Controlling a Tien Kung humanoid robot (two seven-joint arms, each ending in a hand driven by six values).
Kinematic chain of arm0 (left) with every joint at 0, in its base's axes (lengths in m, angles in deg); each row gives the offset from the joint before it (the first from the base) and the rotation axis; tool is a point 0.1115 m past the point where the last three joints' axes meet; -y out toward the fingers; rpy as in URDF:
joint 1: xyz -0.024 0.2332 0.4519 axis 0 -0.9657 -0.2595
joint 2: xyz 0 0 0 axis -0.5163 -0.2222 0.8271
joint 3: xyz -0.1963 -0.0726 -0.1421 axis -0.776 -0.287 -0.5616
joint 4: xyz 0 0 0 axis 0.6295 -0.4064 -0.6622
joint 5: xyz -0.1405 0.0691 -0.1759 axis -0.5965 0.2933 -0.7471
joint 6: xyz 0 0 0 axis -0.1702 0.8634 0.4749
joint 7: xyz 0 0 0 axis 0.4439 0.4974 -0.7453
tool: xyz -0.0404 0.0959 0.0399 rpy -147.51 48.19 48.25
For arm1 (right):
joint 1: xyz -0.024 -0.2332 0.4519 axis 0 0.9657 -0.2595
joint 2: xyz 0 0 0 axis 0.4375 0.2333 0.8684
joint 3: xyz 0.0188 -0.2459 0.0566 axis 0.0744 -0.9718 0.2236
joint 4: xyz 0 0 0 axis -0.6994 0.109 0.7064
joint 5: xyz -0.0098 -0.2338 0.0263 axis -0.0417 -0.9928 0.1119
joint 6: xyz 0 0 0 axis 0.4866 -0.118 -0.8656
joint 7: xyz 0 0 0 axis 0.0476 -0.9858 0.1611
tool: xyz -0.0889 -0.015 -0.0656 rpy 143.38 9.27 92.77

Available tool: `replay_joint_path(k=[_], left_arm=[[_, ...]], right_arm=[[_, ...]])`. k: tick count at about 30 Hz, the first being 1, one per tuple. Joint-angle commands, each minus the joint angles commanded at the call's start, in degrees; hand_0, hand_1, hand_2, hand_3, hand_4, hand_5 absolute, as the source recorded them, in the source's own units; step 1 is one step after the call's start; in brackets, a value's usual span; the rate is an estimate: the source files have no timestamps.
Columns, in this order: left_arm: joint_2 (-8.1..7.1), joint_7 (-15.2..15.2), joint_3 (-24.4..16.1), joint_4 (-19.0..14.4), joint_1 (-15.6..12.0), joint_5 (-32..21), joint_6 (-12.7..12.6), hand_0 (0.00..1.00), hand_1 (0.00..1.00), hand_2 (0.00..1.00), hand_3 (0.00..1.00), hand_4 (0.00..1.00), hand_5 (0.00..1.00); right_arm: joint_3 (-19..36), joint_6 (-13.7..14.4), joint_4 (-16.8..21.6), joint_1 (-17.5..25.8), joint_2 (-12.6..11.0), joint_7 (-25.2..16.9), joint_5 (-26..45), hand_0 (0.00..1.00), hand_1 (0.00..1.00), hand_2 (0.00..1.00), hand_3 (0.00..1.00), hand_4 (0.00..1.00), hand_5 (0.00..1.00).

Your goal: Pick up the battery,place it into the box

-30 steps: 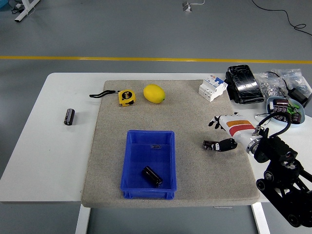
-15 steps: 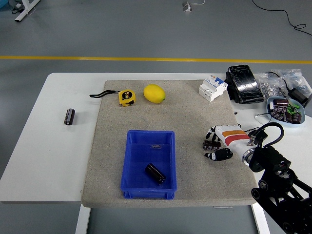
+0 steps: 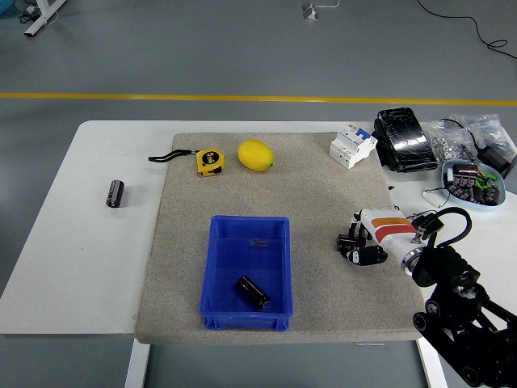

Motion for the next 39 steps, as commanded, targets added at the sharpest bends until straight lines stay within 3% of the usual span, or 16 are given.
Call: replay_joint_path(k=[24,39], left_arm=[[-0.11,0.1,-0.4,0.1,0.1,0.6,0.1,0.585,0.545,0.605,0.619,0.616,0.694],[-0.11,0.1,-0.3,0.1,0.0,0.6,0.1,0.586,0.543,0.605,0.619,0.616,0.694]], right_arm=[[-0.1,-0.7,1.6,-0.5,-0.8,0.1,0.4,0.421,0.38,0.414,0.427,0.804,0.161],[0.3,-1.7,2.2,-0.7,-1.1,0.4,0.2,0.354,0.378,0.416,0.426,0.792,0.154]])
